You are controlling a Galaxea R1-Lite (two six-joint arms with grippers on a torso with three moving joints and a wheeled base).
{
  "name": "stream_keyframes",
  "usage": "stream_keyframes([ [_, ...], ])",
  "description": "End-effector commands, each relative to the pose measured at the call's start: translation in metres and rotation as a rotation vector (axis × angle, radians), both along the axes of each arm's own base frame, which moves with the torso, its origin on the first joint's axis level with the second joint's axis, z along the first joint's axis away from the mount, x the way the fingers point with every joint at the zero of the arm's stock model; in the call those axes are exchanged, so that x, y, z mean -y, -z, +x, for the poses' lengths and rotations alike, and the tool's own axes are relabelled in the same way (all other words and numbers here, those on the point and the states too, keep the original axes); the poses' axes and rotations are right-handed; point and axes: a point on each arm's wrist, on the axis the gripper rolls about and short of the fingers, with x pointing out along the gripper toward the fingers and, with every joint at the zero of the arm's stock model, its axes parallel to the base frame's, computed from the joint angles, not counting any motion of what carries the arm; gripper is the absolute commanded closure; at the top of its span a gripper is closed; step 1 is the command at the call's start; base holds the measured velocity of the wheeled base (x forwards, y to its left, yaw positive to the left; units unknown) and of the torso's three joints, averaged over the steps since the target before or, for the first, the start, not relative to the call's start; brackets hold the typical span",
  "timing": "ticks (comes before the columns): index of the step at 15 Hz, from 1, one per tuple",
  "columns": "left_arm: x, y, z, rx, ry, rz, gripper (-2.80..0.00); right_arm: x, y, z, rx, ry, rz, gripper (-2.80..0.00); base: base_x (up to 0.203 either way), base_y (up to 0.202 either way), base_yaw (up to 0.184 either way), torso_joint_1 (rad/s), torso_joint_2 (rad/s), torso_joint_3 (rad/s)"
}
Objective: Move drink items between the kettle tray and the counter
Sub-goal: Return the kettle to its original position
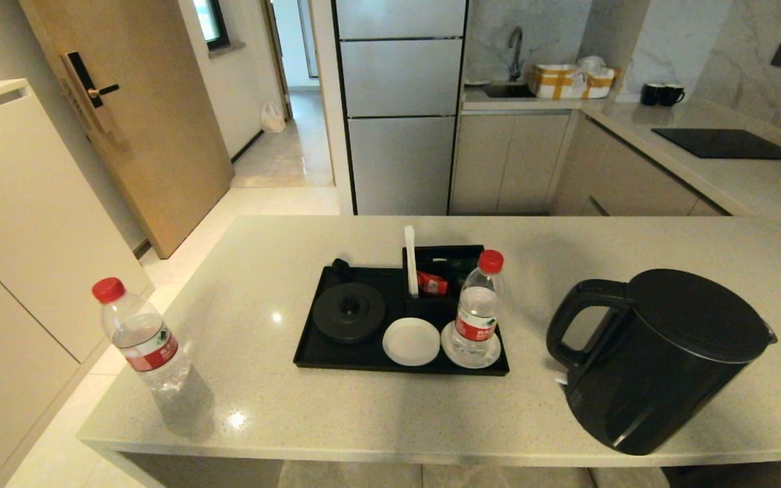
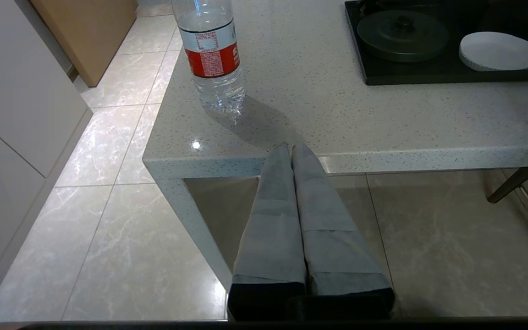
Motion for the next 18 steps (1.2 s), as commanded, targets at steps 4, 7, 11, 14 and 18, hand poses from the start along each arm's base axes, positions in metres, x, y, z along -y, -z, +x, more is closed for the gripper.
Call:
stream_keyframes([
  [4,0.000,0.000,0.000,-0.008,-0.006,0.004,0.00,0.000,0.000,0.000,0.000,0.000,0.000,0.00,0.000,0.000,0.000,0.000,0.00,0.000],
  [7,0.000,-0.005,-0.002,-0.008,-0.011,0.007,0.00,0.000,0.000,0.000,0.000,0.000,0.000,0.00,0.000,0.000,0.000,0.000,0.00,0.000],
  [11,0.000,-0.069,-0.013,0.060,-0.008,-0.053,0.00,0.000,0.000,0.000,0.000,0.000,0.000,0.00,0.000,0.000,0.000,0.000,0.00,0.000],
  [14,0.000,-0.135,-0.028,0.062,0.012,-0.090,0.00,0.000,0.000,0.000,0.000,0.000,0.000,0.00,0.000,0.000,0.000,0.000,0.00,0.000],
  [18,0.005,-0.184,-0.006,-0.095,0.230,-0.132,0.00,0.000,0.000,0.000,0.001,0.000,0.000,0.00,0.000,0.000,0.000,0.000,0.00,0.000],
])
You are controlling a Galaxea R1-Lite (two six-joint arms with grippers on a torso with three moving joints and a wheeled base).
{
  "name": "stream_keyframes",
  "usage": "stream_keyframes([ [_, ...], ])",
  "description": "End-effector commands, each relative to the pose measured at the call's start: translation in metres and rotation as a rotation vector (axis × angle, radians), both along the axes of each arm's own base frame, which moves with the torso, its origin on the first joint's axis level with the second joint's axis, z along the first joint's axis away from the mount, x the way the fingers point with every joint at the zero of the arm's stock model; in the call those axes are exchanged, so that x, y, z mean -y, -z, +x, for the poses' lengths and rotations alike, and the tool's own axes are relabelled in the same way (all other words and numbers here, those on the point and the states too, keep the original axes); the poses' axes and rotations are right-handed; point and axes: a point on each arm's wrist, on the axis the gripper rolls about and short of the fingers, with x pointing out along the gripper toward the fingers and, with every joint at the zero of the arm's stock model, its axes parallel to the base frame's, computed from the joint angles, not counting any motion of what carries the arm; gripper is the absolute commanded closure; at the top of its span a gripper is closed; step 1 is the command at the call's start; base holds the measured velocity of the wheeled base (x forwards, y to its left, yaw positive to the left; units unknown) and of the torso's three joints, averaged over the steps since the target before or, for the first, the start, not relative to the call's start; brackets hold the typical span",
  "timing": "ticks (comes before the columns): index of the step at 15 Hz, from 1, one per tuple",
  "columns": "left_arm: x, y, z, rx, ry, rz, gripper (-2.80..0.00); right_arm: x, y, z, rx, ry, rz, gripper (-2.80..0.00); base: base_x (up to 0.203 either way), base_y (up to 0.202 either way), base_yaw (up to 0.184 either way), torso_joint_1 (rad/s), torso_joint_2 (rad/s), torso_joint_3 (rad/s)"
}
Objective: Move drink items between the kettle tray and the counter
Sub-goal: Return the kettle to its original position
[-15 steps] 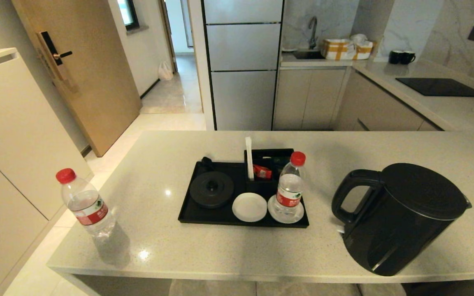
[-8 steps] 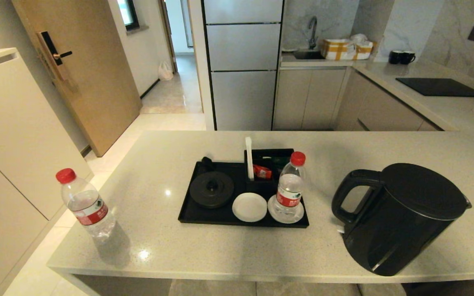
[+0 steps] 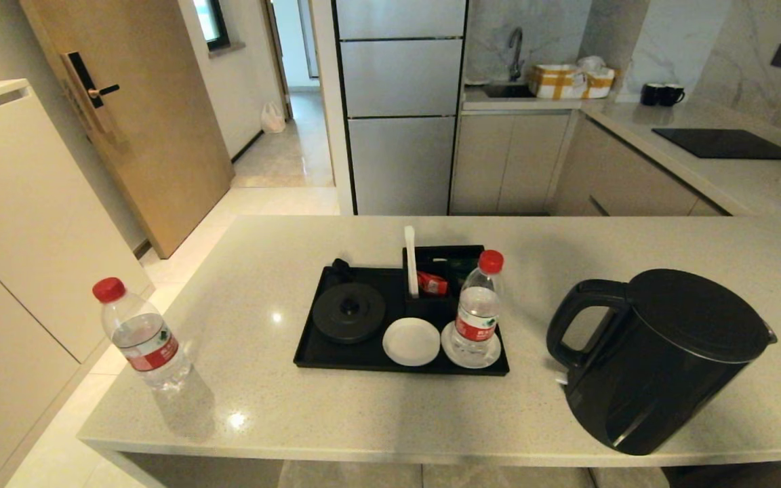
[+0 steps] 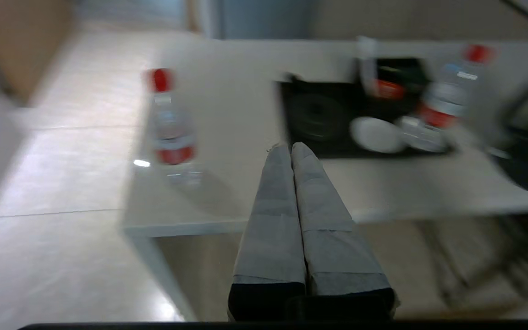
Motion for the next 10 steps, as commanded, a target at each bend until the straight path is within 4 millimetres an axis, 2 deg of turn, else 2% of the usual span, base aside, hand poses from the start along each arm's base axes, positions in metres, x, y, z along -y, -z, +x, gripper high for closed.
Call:
stream_keyframes([
  [1,0.003,-0.022,0.037,-0.127,0.161,-0.024,0.00,0.000,0.000,0.000,0.000,0.000,0.000,0.00,0.000,0.000,0.000,0.000,0.00,0.000],
  [3,0.006,-0.026,0.054,-0.166,0.304,-0.066,0.00,0.000,0.000,0.000,0.000,0.000,0.000,0.00,0.000,0.000,0.000,0.000,0.00,0.000],
  [5,0.007,-0.026,0.061,-0.171,0.347,-0.088,0.00,0.000,0.000,0.000,0.001,0.000,0.000,0.00,0.000,0.000,0.000,0.000,0.00,0.000],
  [10,0.011,-0.001,0.119,-0.267,0.538,-0.134,0.00,0.000,0.000,0.000,0.002,0.000,0.000,0.00,0.000,0.000,0.000,0.000,0.00,0.000],
])
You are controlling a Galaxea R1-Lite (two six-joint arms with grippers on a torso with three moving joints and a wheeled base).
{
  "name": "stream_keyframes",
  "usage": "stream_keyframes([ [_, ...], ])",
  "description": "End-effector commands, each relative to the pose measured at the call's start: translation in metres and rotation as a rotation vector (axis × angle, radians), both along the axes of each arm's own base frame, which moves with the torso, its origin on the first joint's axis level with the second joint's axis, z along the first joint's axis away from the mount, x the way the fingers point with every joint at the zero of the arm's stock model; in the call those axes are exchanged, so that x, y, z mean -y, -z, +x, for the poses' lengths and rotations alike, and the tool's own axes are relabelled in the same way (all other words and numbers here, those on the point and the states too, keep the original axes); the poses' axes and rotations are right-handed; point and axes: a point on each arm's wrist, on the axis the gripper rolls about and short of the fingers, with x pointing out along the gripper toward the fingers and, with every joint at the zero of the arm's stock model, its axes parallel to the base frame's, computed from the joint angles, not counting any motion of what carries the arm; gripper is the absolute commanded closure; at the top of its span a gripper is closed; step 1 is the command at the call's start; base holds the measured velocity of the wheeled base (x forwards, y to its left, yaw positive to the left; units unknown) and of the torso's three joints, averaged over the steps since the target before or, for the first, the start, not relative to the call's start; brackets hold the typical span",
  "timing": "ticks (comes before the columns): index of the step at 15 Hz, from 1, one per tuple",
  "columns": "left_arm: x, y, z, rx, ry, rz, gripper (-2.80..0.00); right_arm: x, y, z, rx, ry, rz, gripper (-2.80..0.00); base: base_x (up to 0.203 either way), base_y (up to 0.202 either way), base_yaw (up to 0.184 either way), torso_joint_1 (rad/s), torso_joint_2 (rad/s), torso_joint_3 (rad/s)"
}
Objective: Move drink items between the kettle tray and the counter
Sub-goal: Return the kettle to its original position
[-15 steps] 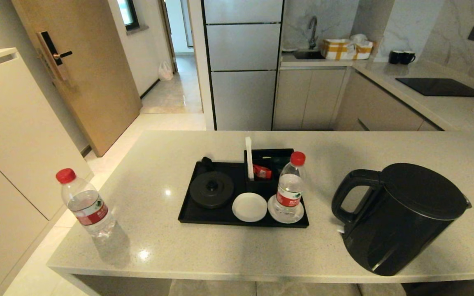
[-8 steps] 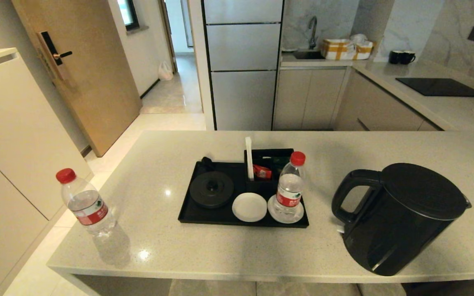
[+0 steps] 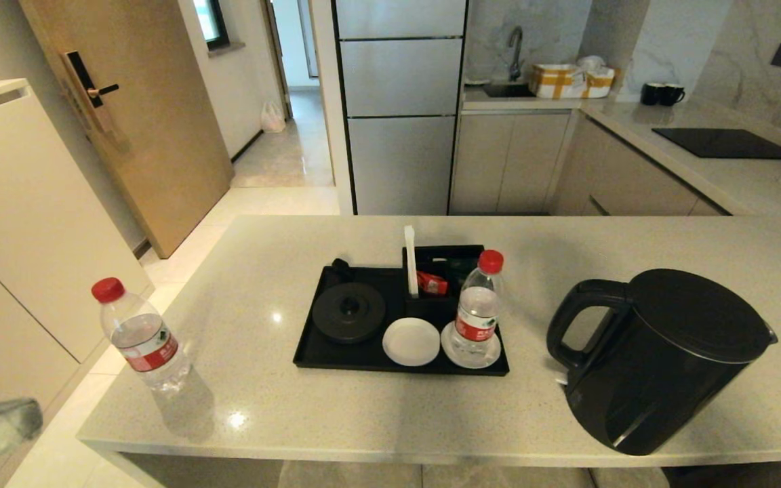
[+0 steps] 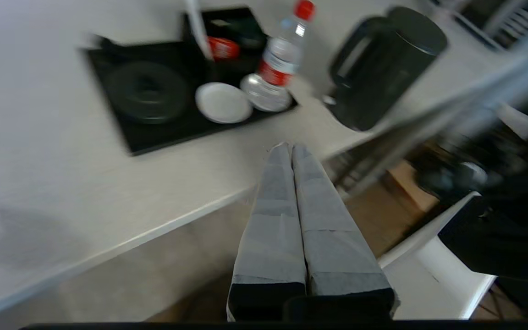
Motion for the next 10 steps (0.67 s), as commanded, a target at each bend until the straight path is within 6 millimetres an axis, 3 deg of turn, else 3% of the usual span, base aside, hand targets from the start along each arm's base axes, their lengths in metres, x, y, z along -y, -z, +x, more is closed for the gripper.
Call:
stream_keyframes([
  [1,0.001,0.016,0.035,-0.098,0.035,-0.004,0.00,0.000,0.000,0.000,0.000,0.000,0.000,0.00,0.000,0.000,0.000,0.000,0.00,0.000],
  [6,0.010,0.050,0.104,-0.164,0.064,0.020,0.00,0.000,0.000,0.000,0.001,0.000,0.000,0.00,0.000,0.000,0.000,0.000,0.00,0.000],
  [10,0.050,0.081,0.148,-0.180,0.077,0.117,0.00,0.000,0.000,0.000,0.000,0.000,0.000,0.00,0.000,0.000,0.000,0.000,0.00,0.000],
])
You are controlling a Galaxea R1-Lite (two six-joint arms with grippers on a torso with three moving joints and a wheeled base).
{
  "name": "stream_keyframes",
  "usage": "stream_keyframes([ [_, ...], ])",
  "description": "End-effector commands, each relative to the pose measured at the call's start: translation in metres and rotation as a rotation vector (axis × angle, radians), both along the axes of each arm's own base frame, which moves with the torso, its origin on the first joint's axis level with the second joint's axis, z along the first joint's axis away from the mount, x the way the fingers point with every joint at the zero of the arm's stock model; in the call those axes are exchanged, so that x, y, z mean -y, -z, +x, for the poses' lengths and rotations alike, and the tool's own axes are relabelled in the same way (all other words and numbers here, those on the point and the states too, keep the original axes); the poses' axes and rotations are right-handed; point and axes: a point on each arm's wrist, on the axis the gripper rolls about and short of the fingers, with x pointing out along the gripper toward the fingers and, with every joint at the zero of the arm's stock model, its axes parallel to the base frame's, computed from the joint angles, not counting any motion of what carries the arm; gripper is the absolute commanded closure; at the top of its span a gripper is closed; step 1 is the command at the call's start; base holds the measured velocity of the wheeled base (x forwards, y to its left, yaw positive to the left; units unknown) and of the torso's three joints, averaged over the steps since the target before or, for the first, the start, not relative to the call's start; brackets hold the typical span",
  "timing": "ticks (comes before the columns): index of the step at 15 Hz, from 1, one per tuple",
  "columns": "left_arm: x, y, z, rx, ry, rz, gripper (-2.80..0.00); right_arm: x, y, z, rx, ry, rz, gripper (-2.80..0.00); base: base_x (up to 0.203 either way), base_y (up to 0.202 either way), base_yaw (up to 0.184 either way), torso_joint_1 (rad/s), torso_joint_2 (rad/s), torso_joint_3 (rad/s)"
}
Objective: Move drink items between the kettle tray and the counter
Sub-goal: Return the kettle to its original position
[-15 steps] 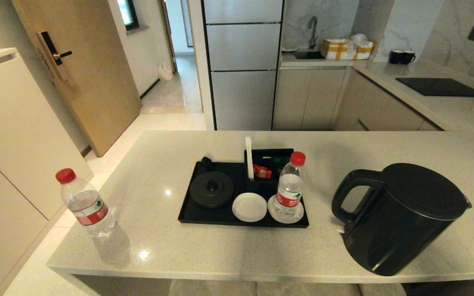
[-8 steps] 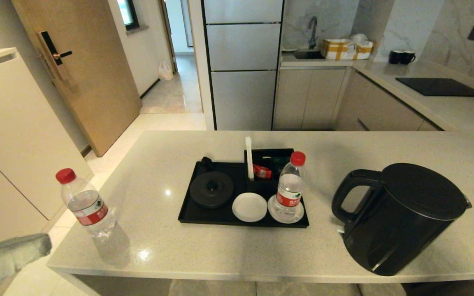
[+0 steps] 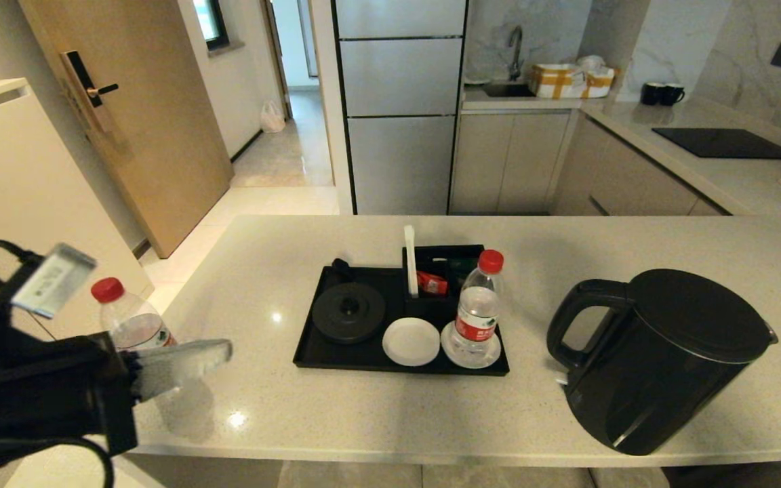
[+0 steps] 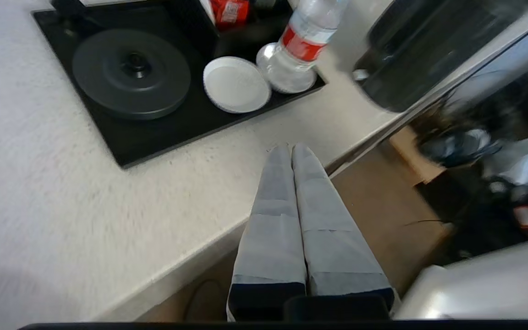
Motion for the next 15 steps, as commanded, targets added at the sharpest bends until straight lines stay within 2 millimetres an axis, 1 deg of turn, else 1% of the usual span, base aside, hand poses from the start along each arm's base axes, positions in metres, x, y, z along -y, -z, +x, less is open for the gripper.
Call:
stream_keyframes([
  [1,0.033,0.029,0.034,-0.075,-0.031,0.087,0.00,0.000,0.000,0.000,0.000,0.000,0.000,0.00,0.000,0.000,0.000,0.000,0.00,0.000],
  [3,0.058,0.032,0.045,-0.024,-0.037,0.110,0.00,0.000,0.000,0.000,0.000,0.000,0.000,0.00,0.000,0.000,0.000,0.000,0.00,0.000],
  [4,0.070,0.032,0.045,-0.014,-0.023,0.119,-2.80,0.000,0.000,0.000,0.000,0.000,0.000,0.00,0.000,0.000,0.000,0.000,0.00,0.000],
  [7,0.101,0.029,0.046,0.005,-0.033,0.134,-2.80,0.000,0.000,0.000,0.000,0.000,0.000,0.00,0.000,0.000,0.000,0.000,0.00,0.000],
  [10,0.122,0.028,0.040,0.044,0.014,0.103,-2.80,0.000,0.000,0.000,0.000,0.000,0.000,0.00,0.000,0.000,0.000,0.000,0.00,0.000],
  [11,0.128,0.030,0.040,0.059,0.031,0.091,-2.80,0.000,0.000,0.000,0.000,0.000,0.000,0.00,0.000,0.000,0.000,0.000,0.00,0.000],
  [14,0.157,0.046,0.046,0.117,0.067,0.064,-2.80,0.000,0.000,0.000,0.000,0.000,0.000,0.00,0.000,0.000,0.000,0.000,0.00,0.000],
  [15,0.165,0.047,0.046,0.142,0.064,0.049,-2.80,0.000,0.000,0.000,0.000,0.000,0.000,0.00,0.000,0.000,0.000,0.000,0.00,0.000],
])
